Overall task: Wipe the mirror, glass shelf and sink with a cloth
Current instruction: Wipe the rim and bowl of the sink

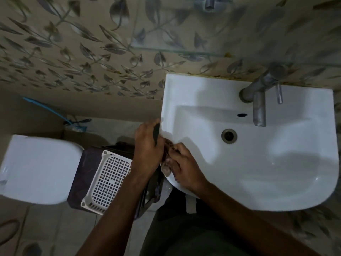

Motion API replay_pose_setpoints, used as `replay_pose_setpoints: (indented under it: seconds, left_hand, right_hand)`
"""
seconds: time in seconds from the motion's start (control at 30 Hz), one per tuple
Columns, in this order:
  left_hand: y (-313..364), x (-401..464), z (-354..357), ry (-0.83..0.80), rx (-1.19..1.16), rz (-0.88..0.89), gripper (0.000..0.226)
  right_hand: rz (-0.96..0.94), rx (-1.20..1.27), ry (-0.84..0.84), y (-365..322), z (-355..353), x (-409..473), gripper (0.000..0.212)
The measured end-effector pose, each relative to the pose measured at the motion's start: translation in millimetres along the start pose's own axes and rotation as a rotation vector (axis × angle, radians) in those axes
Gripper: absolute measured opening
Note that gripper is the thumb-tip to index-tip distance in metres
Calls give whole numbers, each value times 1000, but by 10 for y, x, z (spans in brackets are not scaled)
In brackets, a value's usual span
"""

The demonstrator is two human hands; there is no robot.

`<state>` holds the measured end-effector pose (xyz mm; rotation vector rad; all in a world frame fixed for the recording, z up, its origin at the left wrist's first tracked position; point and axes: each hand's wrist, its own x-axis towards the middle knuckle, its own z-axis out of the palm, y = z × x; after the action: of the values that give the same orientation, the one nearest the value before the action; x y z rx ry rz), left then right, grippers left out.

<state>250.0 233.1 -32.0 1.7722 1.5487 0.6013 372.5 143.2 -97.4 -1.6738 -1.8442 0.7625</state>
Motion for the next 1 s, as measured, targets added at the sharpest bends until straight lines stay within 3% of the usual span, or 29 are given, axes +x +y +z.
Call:
replay_pose_setpoints:
  seconds: [0.07, 0.2, 0.37, 0.53, 0.63, 0.83, 0.9, 1.0]
  left_hand:
    - [62, -7, 10, -39, 5, 32, 45]
    - [104, -1, 32, -66, 65, 46, 41]
    - [56, -68, -18, -76, 44, 8, 45]
    - [53, -194, 45, -88, 73, 41, 41]
    - [38, -269, 48, -86, 79, 77, 41]
    - [65, -386, 179, -168, 37, 105, 44]
    - [85, -413, 233, -200, 15, 115, 45]
    - [143, -451, 317, -256, 9, 115, 45]
  right_hand:
    - [120, 127, 23, -37, -66, 199, 26]
    - [277, 154, 85, -113, -95, 496, 49]
    - [145, 184, -24, -112, -101, -9, 31]
    - [270, 204, 44, -140, -149, 114, 47]
    - [245, 234, 21, -183, -166, 78, 47]
    - [187, 81, -207, 69, -456, -670, 31]
    - [261, 11, -214, 244, -599, -837, 21]
    - [435, -113, -239, 403, -698, -866, 24]
